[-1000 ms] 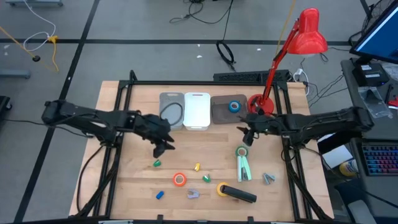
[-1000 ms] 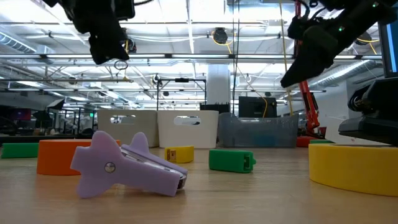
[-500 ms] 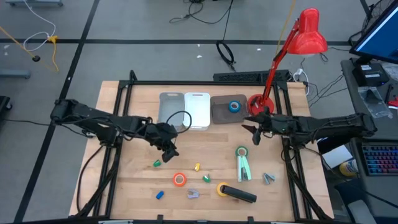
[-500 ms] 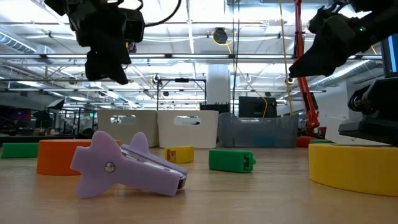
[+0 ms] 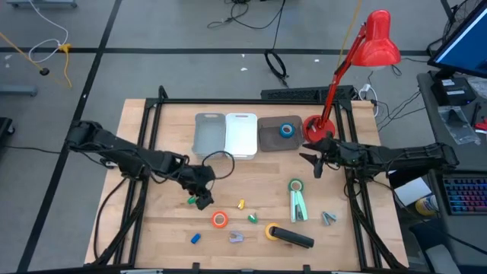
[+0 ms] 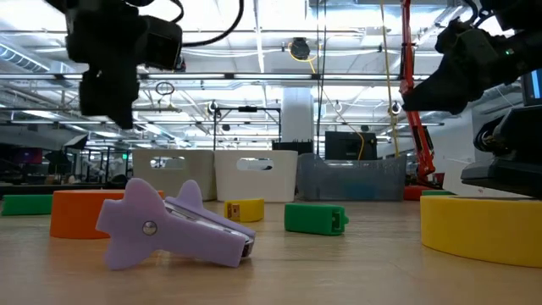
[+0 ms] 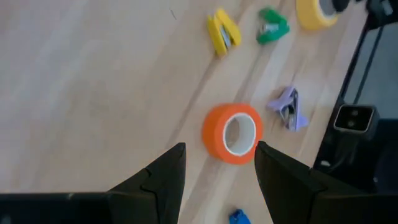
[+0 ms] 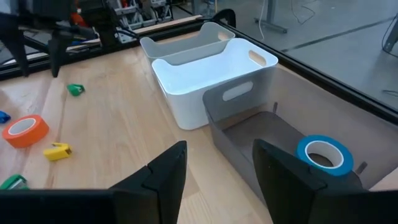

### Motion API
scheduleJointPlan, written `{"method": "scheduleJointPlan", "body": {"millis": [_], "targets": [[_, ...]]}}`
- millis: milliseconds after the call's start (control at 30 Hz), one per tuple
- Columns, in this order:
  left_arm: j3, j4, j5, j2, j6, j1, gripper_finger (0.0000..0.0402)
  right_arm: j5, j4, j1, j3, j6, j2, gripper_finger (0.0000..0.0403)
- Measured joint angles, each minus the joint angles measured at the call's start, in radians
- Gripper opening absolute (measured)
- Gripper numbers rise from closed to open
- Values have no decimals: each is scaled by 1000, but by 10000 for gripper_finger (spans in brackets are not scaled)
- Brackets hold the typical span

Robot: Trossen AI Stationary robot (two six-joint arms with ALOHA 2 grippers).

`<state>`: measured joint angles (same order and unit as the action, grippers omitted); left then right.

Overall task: Pick and place Stapler, Stapler remover, tape
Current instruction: Put the orange tape into the black bin

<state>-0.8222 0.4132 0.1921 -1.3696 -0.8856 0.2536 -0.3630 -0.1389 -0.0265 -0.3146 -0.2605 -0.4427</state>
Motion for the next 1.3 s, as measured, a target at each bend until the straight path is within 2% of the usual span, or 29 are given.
{"method": "scheduleJointPlan", "body": {"millis": [233,500,667,900,1133,1300], "targets": [[-93,33,40,-148,13,36,191,-1,-1,1,15,-31,1,176],[-227,161,24,-246,111,37,191,-2,0,1,15,-38,0,176],[-250,167,17,-277,118,50,191,-2,0,1,15,-38,0,176],[-250,168,-4,-321,37,86,191,-1,0,1,15,-31,0,176],[-250,162,-90,-322,-19,111,191,-2,0,1,15,-8,0,176],[-250,161,-97,-322,-19,112,191,-2,0,1,15,-8,0,176]]}}
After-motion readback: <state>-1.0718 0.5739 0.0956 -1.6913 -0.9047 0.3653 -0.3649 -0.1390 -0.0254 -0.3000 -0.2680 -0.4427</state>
